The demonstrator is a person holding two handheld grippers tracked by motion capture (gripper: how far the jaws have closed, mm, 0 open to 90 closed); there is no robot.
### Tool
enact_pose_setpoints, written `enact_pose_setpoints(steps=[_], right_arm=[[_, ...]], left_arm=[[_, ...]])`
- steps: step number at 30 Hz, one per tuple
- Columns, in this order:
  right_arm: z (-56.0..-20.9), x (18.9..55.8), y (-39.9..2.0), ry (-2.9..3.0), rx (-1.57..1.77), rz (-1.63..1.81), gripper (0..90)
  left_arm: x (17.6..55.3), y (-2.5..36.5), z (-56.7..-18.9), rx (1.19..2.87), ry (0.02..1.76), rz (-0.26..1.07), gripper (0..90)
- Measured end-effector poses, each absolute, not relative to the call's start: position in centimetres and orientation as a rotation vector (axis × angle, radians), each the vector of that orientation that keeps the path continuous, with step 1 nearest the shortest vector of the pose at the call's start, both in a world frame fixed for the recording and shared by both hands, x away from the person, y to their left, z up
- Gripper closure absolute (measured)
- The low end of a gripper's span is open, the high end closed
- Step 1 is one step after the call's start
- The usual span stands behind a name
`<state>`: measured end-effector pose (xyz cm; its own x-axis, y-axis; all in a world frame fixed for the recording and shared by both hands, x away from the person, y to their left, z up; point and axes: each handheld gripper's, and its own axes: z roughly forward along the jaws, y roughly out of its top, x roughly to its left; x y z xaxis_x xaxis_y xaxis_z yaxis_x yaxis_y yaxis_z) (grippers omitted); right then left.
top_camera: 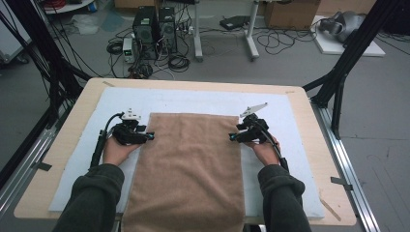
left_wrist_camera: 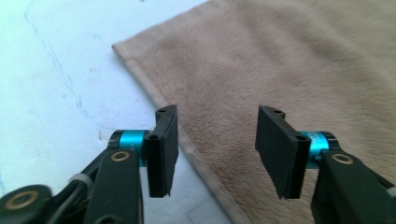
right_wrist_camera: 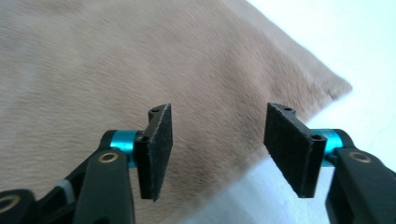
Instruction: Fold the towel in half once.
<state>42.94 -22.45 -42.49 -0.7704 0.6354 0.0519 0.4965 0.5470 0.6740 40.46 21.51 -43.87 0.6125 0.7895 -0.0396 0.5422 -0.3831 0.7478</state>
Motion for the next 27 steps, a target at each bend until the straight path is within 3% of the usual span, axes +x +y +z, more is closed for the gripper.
enact_pose_setpoints(steps=[3,5,8,9,15,23,27], right_arm=[[-43.6,43.4,-22.5,2.601,1.006,1.02,46.3],[-43.8,43.4,-22.5,2.584,1.019,1.067,57.2],[-43.9,43.3,-22.1,2.604,0.973,1.082,78.1],[-43.9,43.3,-22.0,2.616,0.97,1.087,82.8],[-42.1,43.8,-22.7,2.598,0.969,1.132,85.0],[-34.8,44.9,-24.0,2.526,0.913,1.194,85.0],[-33.3,44.3,-24.5,2.546,0.911,1.269,84.4]], left_arm=[[40.7,21.3,-44.4,2.074,1.088,0.432,54.4],[40.7,21.3,-44.3,2.078,1.081,0.435,62.0],[40.7,20.9,-44.3,2.074,1.071,0.406,83.4],[40.7,20.9,-44.2,2.079,1.077,0.395,84.6],[41.6,21.5,-42.0,2.027,1.08,0.402,85.9],[42.6,21.7,-35.1,1.918,0.971,0.485,85.5],[41.5,22.3,-34.4,1.932,0.936,0.461,85.0]])
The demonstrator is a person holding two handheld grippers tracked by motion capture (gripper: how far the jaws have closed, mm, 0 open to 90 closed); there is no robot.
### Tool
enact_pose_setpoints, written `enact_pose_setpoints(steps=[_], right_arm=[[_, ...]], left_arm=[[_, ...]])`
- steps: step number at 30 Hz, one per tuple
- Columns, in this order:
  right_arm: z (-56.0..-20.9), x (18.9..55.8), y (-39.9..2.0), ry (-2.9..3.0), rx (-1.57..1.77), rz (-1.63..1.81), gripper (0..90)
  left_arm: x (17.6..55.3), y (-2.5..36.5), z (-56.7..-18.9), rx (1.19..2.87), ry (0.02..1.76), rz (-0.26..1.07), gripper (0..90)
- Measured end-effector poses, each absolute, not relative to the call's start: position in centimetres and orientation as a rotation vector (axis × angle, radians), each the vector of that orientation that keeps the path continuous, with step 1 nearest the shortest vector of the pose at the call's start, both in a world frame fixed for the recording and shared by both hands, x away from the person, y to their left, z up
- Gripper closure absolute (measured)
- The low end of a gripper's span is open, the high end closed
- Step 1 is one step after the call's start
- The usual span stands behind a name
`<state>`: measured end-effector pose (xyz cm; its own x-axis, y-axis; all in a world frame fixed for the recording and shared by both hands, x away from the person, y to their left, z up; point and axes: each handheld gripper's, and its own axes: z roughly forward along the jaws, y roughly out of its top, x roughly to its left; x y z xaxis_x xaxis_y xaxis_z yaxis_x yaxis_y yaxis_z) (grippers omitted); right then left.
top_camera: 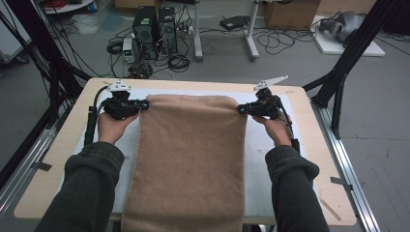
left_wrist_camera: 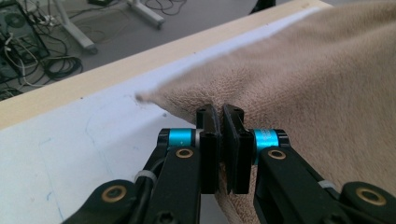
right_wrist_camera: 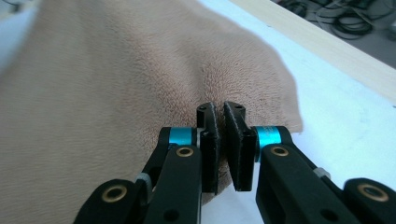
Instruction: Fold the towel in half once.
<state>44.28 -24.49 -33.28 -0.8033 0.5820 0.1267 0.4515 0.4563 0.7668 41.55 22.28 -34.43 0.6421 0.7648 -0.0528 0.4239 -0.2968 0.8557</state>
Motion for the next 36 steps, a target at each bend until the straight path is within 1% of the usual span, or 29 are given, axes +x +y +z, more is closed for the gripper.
enact_pose_setpoints(steps=[4,8,14,16,19,23,25,26,27,28,29,32,36], right_arm=[[-33.2,42.7,-24.4,2.585,0.867,1.282,84.1],[-33.9,40.7,-24.2,2.631,0.84,1.308,83.6],[-35.7,37.0,-23.6,2.671,0.782,1.315,83.6],[-36.4,35.8,-23.5,2.68,0.774,1.307,83.6],[-37.5,33.7,-23.5,2.689,0.766,1.309,83.6],[-38.8,31.1,-24.0,2.706,0.757,1.326,83.6],[-39.4,30.0,-24.1,2.73,0.736,1.315,83.5],[-39.6,29.5,-24.2,2.745,0.734,1.316,82.4],[-39.9,29.2,-24.2,2.764,0.727,1.319,79.1],[-40.0,28.9,-24.2,2.784,0.721,1.297,73.5],[-40.1,28.7,-24.2,2.776,0.719,1.283,69.4],[-39.6,29.1,-24.4,2.732,0.73,1.295,64.3],[-39.7,30.5,-24.0,2.707,0.746,1.286,59.0]], left_arm=[[39.3,22.8,-35.2,1.936,0.908,0.452,84.4],[36.5,23.1,-36.5,1.99,0.875,0.465,83.8],[32.2,23.8,-38.8,2.02,0.841,0.428,82.9],[30.8,23.9,-39.2,2.026,0.817,0.449,82.9],[29.0,24.2,-39.9,2.012,0.798,0.453,82.3],[26.5,24.1,-40.7,2.036,0.747,0.448,82.2],[25.4,24.1,-41.2,2.055,0.728,0.421,81.8],[24.9,24.0,-41.4,2.073,0.718,0.412,80.4],[24.5,24.0,-41.7,2.089,0.711,0.393,77.7],[24.3,24.0,-41.8,2.09,0.716,0.367,71.5],[24.2,24.1,-41.7,2.093,0.721,0.362,63.4],[24.8,24.4,-41.1,2.058,0.764,0.35,50.0],[26.7,24.1,-40.7,2.043,0.795,0.355,49.4]])
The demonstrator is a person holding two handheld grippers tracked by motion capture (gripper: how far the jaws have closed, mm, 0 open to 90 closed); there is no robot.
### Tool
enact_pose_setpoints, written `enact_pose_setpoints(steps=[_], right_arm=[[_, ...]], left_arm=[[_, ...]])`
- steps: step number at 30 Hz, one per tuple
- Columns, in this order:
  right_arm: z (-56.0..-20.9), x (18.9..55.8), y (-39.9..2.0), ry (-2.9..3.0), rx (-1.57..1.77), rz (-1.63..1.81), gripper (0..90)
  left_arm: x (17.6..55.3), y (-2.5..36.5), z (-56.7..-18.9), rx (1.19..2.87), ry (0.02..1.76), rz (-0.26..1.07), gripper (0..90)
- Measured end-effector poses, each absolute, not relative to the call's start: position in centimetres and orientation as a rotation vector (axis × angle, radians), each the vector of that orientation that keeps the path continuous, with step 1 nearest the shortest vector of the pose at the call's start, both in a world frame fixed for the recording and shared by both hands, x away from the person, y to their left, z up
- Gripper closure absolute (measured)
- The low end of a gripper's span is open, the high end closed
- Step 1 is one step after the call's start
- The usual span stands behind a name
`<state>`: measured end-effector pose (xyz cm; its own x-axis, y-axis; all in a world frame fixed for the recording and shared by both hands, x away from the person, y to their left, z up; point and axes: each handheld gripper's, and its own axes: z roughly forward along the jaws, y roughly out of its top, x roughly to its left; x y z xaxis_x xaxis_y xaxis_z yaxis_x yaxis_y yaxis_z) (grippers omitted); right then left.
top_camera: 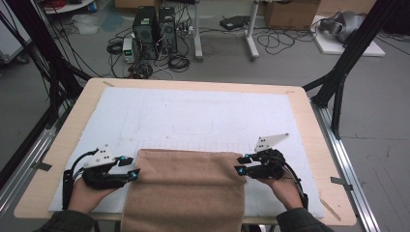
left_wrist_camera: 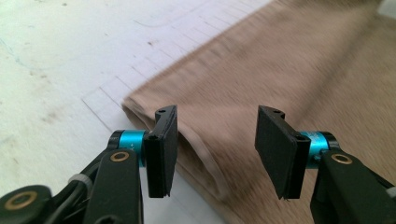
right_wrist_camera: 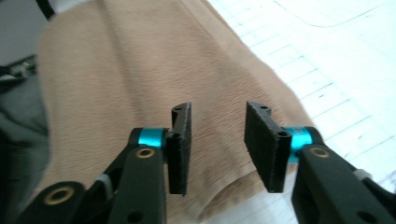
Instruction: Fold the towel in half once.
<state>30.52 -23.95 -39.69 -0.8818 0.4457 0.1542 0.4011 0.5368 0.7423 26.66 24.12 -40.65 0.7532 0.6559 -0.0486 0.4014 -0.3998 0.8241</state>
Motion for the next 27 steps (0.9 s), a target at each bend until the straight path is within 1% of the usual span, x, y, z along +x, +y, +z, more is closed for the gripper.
enact_pose_setpoints(steps=[3,5,6,7,8,10,11,14,20,23,24,25,26,27], right_arm=[[-40.6,31.5,-23.2,2.728,0.763,1.252,56.5],[-41.5,31.8,-22.4,2.751,0.757,1.222,56.7],[-41.9,31.9,-22.0,2.767,0.754,1.213,59.8],[-42.3,32.0,-21.6,2.786,0.736,1.193,65.2],[-42.6,31.9,-21.4,2.8,0.718,1.166,71.1],[-43.2,31.7,-20.9,2.806,0.689,1.136,83.4],[-43.2,31.7,-20.9,2.814,0.679,1.155,87.3],[-42.4,31.4,-21.1,2.797,0.649,1.156,88.6],[-39.9,29.5,-22.0,2.772,0.589,1.257,89.0],[-38.7,27.5,-22.6,2.792,0.512,1.313,89.0],[-38.5,27.1,-22.7,2.783,0.498,1.302,88.8],[-38.3,26.7,-22.7,2.772,0.486,1.295,83.1],[-38.3,26.7,-22.7,2.768,0.494,1.288,77.1],[-38.4,27.0,-22.6,2.771,0.511,1.285,72.6]], left_arm=[[28.4,23.1,-41.4,2.063,0.821,0.313,51.5],[29.0,22.5,-42.3,2.115,0.823,0.276,57.8],[29.1,22.2,-42.7,2.15,0.814,0.252,62.9],[29.1,21.9,-43.1,2.174,0.813,0.247,69.8],[28.9,21.6,-43.5,2.198,0.806,0.258,73.8],[28.6,21.5,-43.6,2.174,0.794,0.273,83.7],[28.5,21.7,-43.6,2.168,0.8,0.272,86.0],[27.9,22.1,-43.0,2.14,0.786,0.304,89.1],[25.0,22.8,-41.2,2.092,0.729,0.334,89.3],[23.1,22.9,-40.4,2.078,0.667,0.324,89.0],[22.6,22.9,-40.2,2.077,0.652,0.323,86.0],[22.4,22.9,-40.0,2.079,0.656,0.323,76.4],[22.5,22.8,-40.0,2.089,0.661,0.331,69.8],[22.8,22.8,-40.0,2.095,0.675,0.335,67.5]])
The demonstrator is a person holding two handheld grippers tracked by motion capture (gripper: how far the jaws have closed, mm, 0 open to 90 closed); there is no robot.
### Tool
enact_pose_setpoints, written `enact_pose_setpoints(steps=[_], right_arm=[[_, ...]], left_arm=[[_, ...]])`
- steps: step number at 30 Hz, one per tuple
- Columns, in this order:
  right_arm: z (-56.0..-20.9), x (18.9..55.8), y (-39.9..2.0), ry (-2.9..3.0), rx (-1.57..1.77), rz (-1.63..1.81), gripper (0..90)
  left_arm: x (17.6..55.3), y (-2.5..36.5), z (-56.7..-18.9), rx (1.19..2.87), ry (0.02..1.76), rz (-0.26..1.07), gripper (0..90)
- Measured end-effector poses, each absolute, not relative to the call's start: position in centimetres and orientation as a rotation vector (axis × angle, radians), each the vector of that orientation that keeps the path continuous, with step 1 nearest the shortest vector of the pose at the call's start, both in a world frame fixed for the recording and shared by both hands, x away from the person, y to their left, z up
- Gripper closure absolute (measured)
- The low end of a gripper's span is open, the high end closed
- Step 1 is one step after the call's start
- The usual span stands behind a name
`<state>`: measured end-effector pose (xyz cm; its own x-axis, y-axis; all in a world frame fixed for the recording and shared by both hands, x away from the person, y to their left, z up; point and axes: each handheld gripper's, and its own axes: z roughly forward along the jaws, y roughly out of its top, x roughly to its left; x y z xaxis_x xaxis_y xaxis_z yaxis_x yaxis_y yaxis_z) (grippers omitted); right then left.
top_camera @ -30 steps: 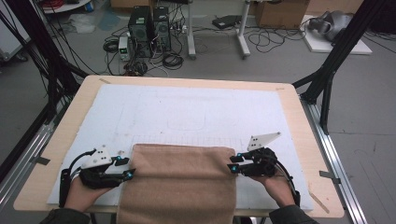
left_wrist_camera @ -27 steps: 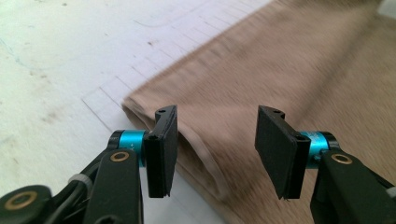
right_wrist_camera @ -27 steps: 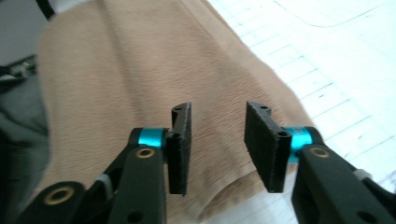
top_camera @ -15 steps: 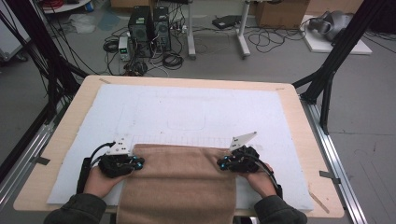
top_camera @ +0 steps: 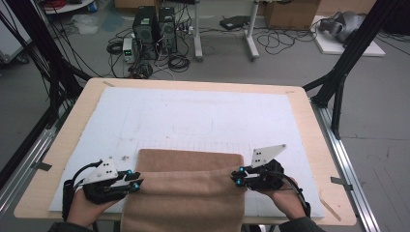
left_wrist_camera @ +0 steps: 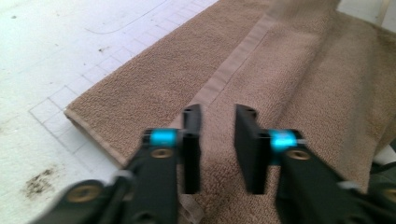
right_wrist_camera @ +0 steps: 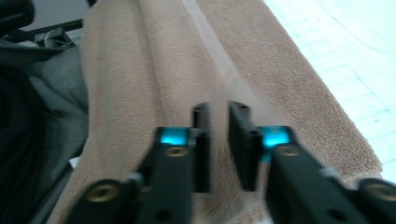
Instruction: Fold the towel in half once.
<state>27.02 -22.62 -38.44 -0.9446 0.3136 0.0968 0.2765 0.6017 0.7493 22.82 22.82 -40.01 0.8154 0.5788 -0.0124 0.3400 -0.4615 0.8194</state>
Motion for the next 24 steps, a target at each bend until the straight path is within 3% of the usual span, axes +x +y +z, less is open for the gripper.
enact_pose_setpoints(steps=[3,8,10,12,14,22,24], right_arm=[[-39.4,28.3,-22.0,2.782,0.552,1.258,63.7],[-41.8,29.2,-20.4,2.863,0.562,1.257,60.7],[-42.5,29.0,-19.9,2.908,0.557,1.215,65.2],[-43.2,28.8,-19.5,2.941,0.507,1.172,81.1],[-43.2,28.6,-19.6,2.931,0.47,1.2,87.1],[-40.2,25.1,-20.4,2.907,0.355,1.291,87.1],[-39.2,23.5,-20.7,2.901,0.289,1.352,86.5]], left_arm=[[24.0,22.7,-40.7,2.097,0.723,0.333,58.5],[25.5,22.0,-43.2,2.175,0.749,0.236,61.5],[25.4,22.0,-43.9,2.179,0.736,0.257,79.7],[25.2,22.0,-43.8,2.168,0.742,0.264,86.3],[24.8,22.0,-43.6,2.162,0.741,0.28,87.7],[19.3,23.0,-40.8,2.128,0.655,0.312,88.5],[17.8,23.4,-40.1,2.131,0.655,0.33,76.9]])
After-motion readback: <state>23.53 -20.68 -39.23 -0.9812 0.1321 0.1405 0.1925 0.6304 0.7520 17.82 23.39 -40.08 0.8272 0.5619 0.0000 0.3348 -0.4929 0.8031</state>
